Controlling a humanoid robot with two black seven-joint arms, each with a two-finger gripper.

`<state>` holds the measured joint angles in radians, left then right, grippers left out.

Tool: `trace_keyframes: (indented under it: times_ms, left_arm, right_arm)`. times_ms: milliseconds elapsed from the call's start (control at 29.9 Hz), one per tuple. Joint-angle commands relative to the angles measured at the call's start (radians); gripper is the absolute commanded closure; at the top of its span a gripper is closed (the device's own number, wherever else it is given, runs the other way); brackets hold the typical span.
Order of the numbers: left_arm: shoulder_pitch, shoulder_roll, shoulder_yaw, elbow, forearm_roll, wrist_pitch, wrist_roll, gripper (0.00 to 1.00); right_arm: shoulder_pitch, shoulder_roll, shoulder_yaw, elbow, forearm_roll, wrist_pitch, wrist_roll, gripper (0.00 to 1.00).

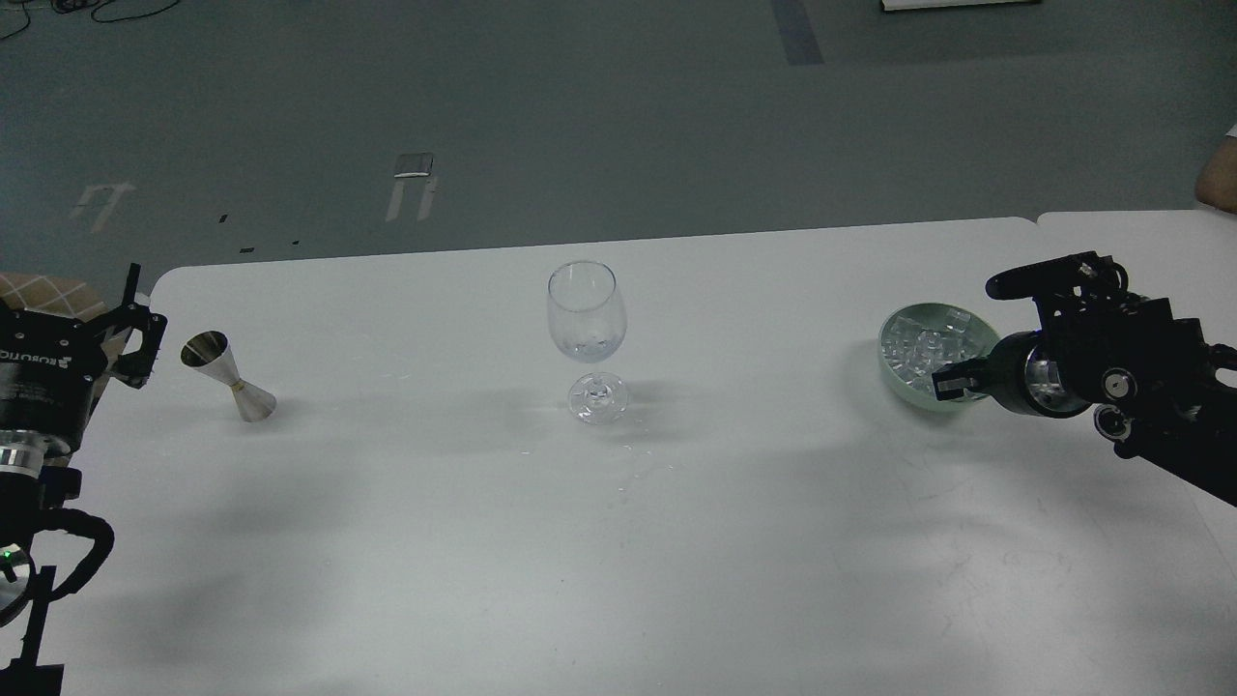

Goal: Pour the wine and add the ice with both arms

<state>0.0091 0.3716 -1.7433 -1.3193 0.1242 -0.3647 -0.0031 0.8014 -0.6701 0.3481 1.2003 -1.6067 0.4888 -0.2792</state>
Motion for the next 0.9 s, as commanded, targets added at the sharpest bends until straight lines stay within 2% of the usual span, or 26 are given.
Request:
trace_keyframes:
  times_ms: [0, 67, 100, 167, 234, 869]
  left_arm:
    - [0.000, 0.000, 0.001, 0.000, 0.000, 0.000, 0.000, 0.02]
    - [-0.001, 0.000, -0.001, 0.000, 0.000, 0.000, 0.000, 0.02]
    - [-0.001, 0.000, -0.001, 0.000, 0.000, 0.000, 0.000, 0.02]
    - [-0.003, 0.001, -0.001, 0.000, 0.000, 0.001, 0.000, 0.02]
    - [-0.003, 0.001, -0.001, 0.000, 0.000, 0.001, 0.000, 0.02]
    - [-0.003, 0.001, 0.001, 0.003, 0.000, 0.000, 0.000, 0.02]
  right_arm:
    - [0.005, -0.003, 0.014, 0.008, 0.004, 0.000, 0.000, 1.00]
    - [0.009, -0.002, 0.026, 0.008, 0.004, 0.000, 0.000, 0.99]
    - [0.009, 0.000, 0.031, 0.008, 0.004, 0.000, 0.000, 0.95]
    - [0.009, 0.007, 0.040, 0.007, 0.004, 0.000, 0.000, 0.77]
    - [0.009, 0.009, 0.040, 0.005, 0.004, 0.000, 0.000, 0.72]
    - [0.012, 0.017, 0.046, -0.038, -0.009, -0.004, -0.008, 0.69]
